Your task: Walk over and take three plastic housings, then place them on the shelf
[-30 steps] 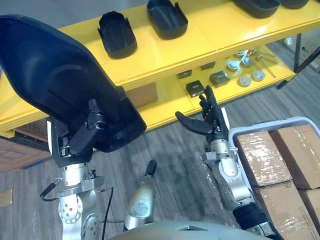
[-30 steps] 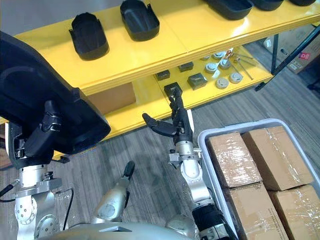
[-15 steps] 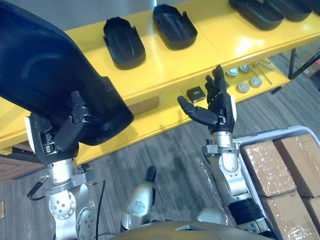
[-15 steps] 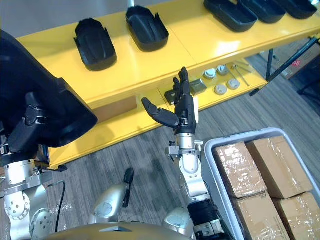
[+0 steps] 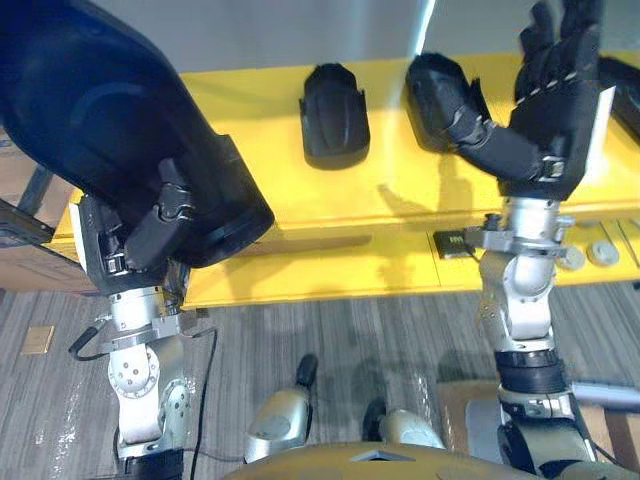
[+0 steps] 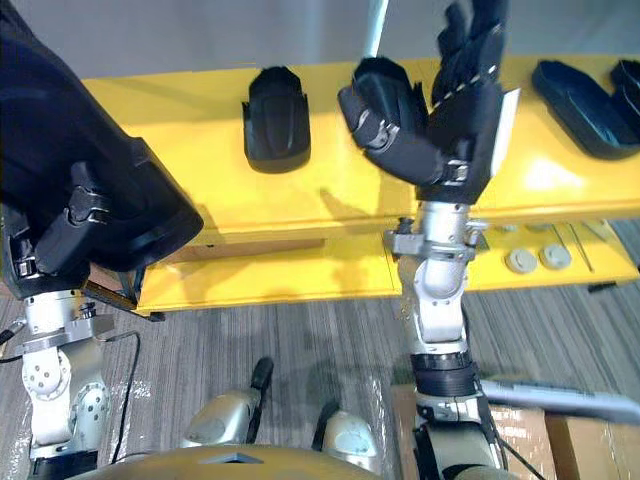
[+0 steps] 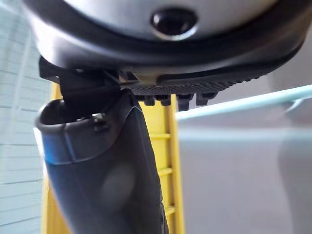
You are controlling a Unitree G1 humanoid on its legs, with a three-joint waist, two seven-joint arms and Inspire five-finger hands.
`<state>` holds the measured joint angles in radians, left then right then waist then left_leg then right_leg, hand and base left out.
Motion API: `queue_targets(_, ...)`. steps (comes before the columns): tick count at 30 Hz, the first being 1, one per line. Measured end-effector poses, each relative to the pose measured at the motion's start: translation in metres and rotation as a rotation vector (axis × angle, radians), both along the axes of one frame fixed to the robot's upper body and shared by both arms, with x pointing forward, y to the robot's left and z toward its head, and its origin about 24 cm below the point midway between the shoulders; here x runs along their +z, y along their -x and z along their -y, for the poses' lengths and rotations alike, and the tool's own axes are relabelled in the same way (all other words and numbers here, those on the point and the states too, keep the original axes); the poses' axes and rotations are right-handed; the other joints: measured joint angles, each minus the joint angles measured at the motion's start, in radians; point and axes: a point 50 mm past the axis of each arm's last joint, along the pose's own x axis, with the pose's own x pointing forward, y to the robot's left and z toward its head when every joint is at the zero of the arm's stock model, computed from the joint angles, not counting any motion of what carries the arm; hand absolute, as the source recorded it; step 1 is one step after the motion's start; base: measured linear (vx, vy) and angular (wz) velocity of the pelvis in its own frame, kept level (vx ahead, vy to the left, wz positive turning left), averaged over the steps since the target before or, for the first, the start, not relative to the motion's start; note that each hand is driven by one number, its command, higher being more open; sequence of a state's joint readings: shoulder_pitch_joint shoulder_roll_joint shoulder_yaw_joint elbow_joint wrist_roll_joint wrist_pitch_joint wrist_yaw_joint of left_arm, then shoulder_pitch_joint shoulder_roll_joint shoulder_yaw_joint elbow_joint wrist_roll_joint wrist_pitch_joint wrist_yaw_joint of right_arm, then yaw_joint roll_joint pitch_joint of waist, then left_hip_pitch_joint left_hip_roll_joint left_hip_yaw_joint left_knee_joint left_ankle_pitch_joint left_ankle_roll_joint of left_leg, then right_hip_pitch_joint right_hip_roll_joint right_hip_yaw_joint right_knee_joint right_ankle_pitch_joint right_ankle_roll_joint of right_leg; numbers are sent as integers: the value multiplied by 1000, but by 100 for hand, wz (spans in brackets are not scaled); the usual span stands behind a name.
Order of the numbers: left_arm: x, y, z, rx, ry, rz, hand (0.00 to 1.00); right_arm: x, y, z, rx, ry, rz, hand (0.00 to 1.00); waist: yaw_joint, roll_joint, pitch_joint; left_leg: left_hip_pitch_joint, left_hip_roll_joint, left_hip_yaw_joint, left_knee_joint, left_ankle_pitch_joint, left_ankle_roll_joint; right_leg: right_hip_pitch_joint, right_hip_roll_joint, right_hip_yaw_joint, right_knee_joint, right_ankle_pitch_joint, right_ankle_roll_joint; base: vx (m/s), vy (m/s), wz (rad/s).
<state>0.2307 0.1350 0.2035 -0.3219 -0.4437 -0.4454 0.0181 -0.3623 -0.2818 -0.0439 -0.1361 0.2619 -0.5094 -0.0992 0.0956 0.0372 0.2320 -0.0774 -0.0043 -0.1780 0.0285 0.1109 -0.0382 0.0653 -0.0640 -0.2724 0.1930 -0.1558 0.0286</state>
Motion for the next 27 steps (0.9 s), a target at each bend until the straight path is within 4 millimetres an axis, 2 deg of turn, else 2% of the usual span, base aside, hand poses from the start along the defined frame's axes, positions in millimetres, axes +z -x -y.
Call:
queue_targets(4, -12, 8, 3, 8, 12, -59, 0, -3, 1, -3, 45, 34, -10, 100, 13, -1, -10, -10, -1, 20, 19, -25, 4, 11, 2, 2, -27, 0, 0, 57, -13, -1)
queue_targets(8, -17, 10, 10, -18, 14, -88, 0, -24, 11, -2, 92, 21, -77, 100, 5, 3, -13, -54, -13, 33, 80, -81, 19, 23, -6, -21, -38, 0, 0, -15, 49, 16)
queue_targets(10, -18, 7, 16, -48, 24, -88, 0, -34, 15, 3, 77, 19, -119, 100, -36, 6, -15, -64, 41, 214, 85, -92, 36, 42, -32, -84, -37, 1, 3, 3, 74, 72)
queue_targets(11, -18, 6, 19, -63, 26, -87, 0, -37, 17, 5, 74, 11, -131, 100, -45, 9, -18, -72, 54, 257, 95, -94, 39, 45, -40, -100, -36, 2, 3, 16, 137, 91)
queue_targets(12, -19, 3, 26, -98, 28, -84, 0, -42, 21, 8, 65, 1, -148, 100, -49, 12, -20, -107, 71, 313, 158, -112, 45, 50, -71, -131, -26, 0, 5, 13, 159, 64)
queue_targets(13, -19, 1, 29, -115, 25, -84, 0, -44, 22, 10, 63, -11, -156, 100, -50, 11, -19, -131, 79, 322, 205, -121, 42, 49, -92, -143, -12, 0, 6, 10, 238, 66)
queue_targets(14, -22, -3, 32, -137, 24, -93, 0, -48, 23, 11, 65, -33, -177, 100, -51, 2, -13, -172, 112, 342, 299, -119, 38, 50, -147, -153, 25, -2, 9, 7, 281, 38)
queue_targets(15, -26, -4, 32, -136, 23, -113, 0, -50, 22, 8, 75, -43, -186, 100, -53, -8, -7, -190, 149, 356, 358, -104, 17, 60, -214, -151, 67, -10, 21, 32, 378, 25)
queue_targets(16, -29, -4, 31, -135, 25, -123, 0, -51, 22, 5, 88, -44, -189, 100, -53, -13, -4, -192, 166, 358, 371, -96, 8, 65, -249, -147, 88, -15, 29, 49, 355, 6)
queue_targets(17, -33, -4, 31, -130, 23, -141, 0, -52, 22, 3, 104, -50, -191, 100, -53, -12, -4, -186, 189, 354, 365, -65, -9, 75, -315, -132, 128, -21, 49, 87, 416, -5)
queue_targets(18, -33, -4, 31, -110, -5, -151, 0, -53, 21, 2, 120, -64, -191, 100, -51, -6, -7, -163, 197, 341, 348, 7, -2, 82, -374, -111, 163, -31, 103, 108, 455, -11)
queue_targets(19, -33, -4, 31, -102, -19, -156, 0, -54, 21, 2, 124, -65, -194, 100, -50, 2, -11, -153, 200, 340, 350, 60, 3, 84, -400, -96, 172, -38, 134, 159, 628, -15)
queue_targets(20, -34, -2, 32, -93, -47, -171, 0, -55, 21, 3, 121, -53, -196, 100, -52, 46, -39, -143, 206, 335, 366, 60, -32, 98, -425, -82, 166, -48, 195, 149, 594, 2)
queue_targets(21, -33, -3, 32, -94, -73, -172, 0, -58, 21, 3, 118, -61, -194, 100, -61, 67, -55, -133, 192, 342, 368, -82, -94, 110, -437, -80, 146, -40, 217, 175, 707, 43)
queue_targets(22, -29, -7, 30, -112, -107, -159, 0, -64, 21, 1, 112, -105, -204, 100, -79, 49, -43, -139, 152, 343, 357, -146, -101, 128, -473, -77, 123, -3, 224, 127, 650, 54)
queue_targets(23, -27, -11, 30, -122, -136, -162, 0, -73, 19, 0, 108, -132, -245, 100, -77, 29, -29, -139, 125, 341, 345, -145, -85, 114, -487, -74, 114, 72, 216, 113, 685, 46)
queue_targets(24, -31, -12, 30, -132, -166, -208, 0, -87, 17, -4, 117, -139, -316, 100, -65, 20, -25, -139, 119, 341, 335, -147, -72, 95, -484, -76, 116, 182, 201, 55, 469, 12)
queue_targets(25, -33, -12, 30, -145, -178, -227, 0, -91, 18, -6, 120, -144, -337, 100, -60, 15, -23, -132, 117, 343, 327, -150, -60, 90, -484, -79, 122, 233, 186, 61, 423, -3)
queue_targets(26, -36, -13, 29, -167, -201, -257, 0, -95, 19, -12, 127, -157, -352, 100, -43, 8, -18, -98, 115, 355, 282, -152, -40, 69, -486, -90, 142, 294, 144, 57, 289, -11)
queue_targets(27, -37, -14, 27, -173, -213, -269, 0, -95, 19, -15, 138, -164, -353, 100, -39, 9, -15, -80, 115, 360, 249, -146, -32, 52, -473, -94, 165, 267, 138, 71, 253, 2)
